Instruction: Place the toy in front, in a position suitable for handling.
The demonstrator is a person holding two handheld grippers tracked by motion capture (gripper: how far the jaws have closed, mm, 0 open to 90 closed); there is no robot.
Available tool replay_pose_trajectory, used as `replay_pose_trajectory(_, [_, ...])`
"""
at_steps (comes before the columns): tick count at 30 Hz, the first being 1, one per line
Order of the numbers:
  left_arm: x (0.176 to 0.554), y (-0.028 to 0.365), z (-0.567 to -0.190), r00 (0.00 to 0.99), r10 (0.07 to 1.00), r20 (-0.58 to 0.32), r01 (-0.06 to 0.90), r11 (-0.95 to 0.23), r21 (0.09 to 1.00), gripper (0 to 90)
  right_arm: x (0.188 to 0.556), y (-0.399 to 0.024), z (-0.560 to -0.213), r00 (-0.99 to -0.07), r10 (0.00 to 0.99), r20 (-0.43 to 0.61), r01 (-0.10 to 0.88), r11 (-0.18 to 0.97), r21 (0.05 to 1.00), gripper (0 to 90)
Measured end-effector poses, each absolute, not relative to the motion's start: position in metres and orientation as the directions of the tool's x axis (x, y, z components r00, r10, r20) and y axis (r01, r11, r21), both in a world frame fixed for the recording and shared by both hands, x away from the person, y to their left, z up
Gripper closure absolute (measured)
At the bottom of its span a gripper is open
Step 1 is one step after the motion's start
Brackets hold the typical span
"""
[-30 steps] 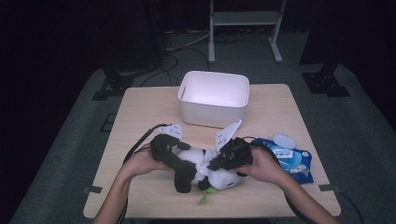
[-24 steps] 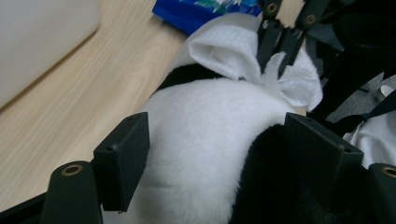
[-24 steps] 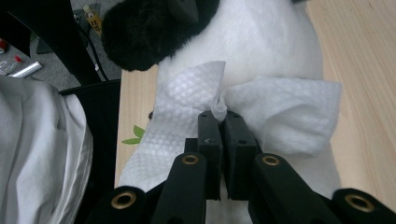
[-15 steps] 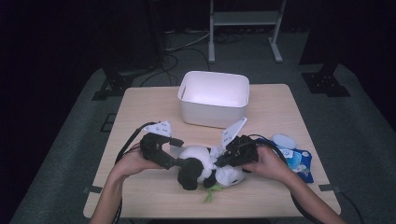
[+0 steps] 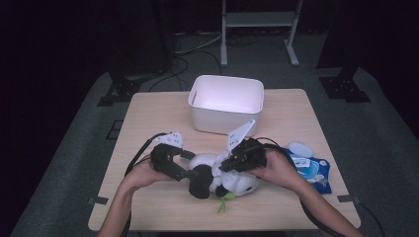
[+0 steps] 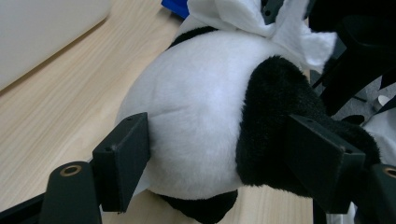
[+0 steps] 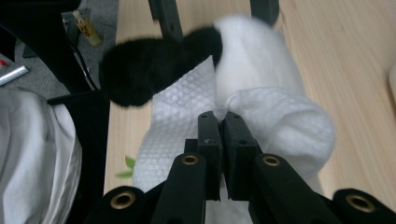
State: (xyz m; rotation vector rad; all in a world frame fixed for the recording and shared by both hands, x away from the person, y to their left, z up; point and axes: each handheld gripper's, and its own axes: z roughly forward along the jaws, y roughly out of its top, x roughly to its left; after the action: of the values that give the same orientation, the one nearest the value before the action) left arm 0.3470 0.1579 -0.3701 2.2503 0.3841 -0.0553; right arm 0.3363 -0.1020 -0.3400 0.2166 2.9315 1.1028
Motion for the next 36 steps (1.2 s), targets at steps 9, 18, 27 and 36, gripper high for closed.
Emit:
replay_pose_trajectory(9, [0.348, 0.149, -0.369, 0.957, 0.244, -0.157, 0.278, -0.616, 0.737, 22.8, 0.333, -0.072, -0.329, -0.997, 0.076, -0.010, 0.051, 0.763, 0.644, 85.8])
replay_pose_trajectory(18, [0.343, 0.170, -0.376, 0.953, 0.269, -0.139, 0.279, -0.598, 0.752, 20.5, 0.339, -0.078, -0.336, -0.995, 0.099, -0.016, 0.068, 0.780, 0.622, 86.4])
replay_pose_trajectory(27, [0.344, 0.165, -0.397, 0.965, 0.248, -0.087, 0.227, -0.624, 0.748, 18.3, 0.344, -0.082, -0.336, -0.994, 0.111, 0.005, 0.090, 0.778, 0.622, 86.4])
replay_pose_trajectory(36, [0.355, 0.162, -0.418, 0.969, 0.225, -0.102, 0.217, -0.577, 0.787, 9.0, 0.345, -0.084, -0.337, -0.994, 0.111, 0.016, 0.096, 0.774, 0.626, 86.4])
